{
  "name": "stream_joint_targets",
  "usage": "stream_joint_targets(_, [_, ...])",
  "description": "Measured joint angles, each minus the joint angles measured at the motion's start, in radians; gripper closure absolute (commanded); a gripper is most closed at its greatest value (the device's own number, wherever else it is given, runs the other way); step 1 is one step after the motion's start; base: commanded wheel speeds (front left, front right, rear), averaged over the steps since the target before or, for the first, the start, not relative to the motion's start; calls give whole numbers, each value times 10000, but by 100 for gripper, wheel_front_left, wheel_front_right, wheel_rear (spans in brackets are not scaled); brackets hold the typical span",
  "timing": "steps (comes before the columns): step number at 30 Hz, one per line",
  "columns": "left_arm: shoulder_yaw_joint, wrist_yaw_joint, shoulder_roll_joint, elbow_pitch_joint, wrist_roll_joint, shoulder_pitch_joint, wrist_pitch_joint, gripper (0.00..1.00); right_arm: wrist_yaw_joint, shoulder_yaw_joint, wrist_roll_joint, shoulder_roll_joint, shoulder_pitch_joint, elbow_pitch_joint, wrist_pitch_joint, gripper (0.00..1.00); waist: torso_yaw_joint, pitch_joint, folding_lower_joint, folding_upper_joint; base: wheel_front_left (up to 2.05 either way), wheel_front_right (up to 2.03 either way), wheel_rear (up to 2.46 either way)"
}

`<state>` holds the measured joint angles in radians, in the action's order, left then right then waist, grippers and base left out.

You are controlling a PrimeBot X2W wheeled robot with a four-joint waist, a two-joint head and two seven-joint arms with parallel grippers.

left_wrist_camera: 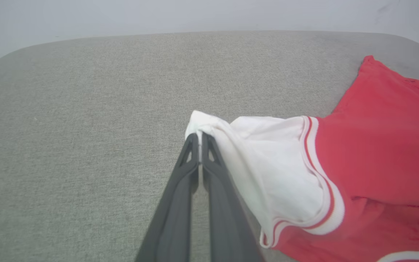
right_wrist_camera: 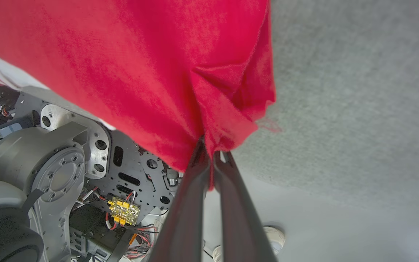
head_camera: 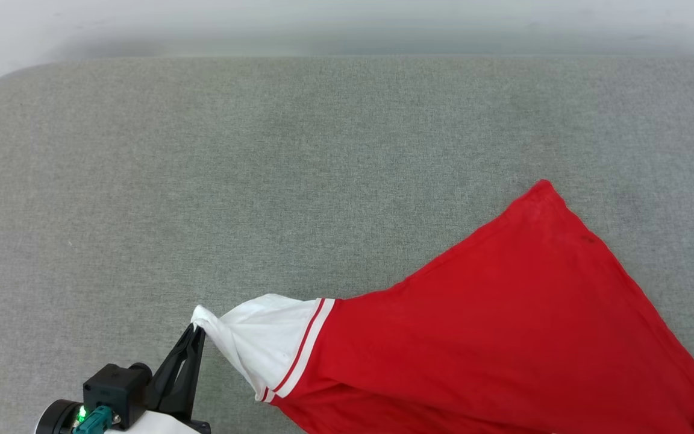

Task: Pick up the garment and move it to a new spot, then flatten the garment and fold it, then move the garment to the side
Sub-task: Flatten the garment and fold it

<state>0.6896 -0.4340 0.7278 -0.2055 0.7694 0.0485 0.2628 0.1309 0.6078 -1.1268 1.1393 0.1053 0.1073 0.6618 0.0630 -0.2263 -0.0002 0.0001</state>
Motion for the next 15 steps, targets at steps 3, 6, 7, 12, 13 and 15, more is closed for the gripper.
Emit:
stream_joint_targets(3, [0, 27, 27, 105, -48, 4, 0, 100, 2, -213, 324, -500, -562, 205, -267, 100, -25, -106, 0, 0, 0, 0, 0])
stream_joint_targets(6, [31, 67, -17, 157, -81, 16, 0, 100, 2, -644, 491, -869, -618, 424, -366, 51, -39, -118, 0, 0, 0, 0, 0])
stream_joint_targets(7, [36, 82, -33, 176, -81, 23, 0, 100, 2, -838, 577, -955, -613, 449, -408, 0, -44, -110, 0, 0, 0, 0, 0])
stream_joint_targets(12, [69, 128, -73, 265, -81, 33, 0, 100, 2, -1946, 957, -1068, -155, 146, -581, 0, -33, 13, 0, -1, 0, 0, 0])
stream_joint_targets(13, [88, 136, -77, 274, -81, 34, 0, 100, 2, -2188, 1035, -1066, -3, 33, -587, 0, -22, 39, 0, 0, 0, 0, 0])
stream_joint_targets(15, [117, 176, -104, 280, -86, 38, 0, 100, 2, -2638, 1174, -1057, 307, -259, -539, 0, 20, 75, 0, 0, 0, 0, 0])
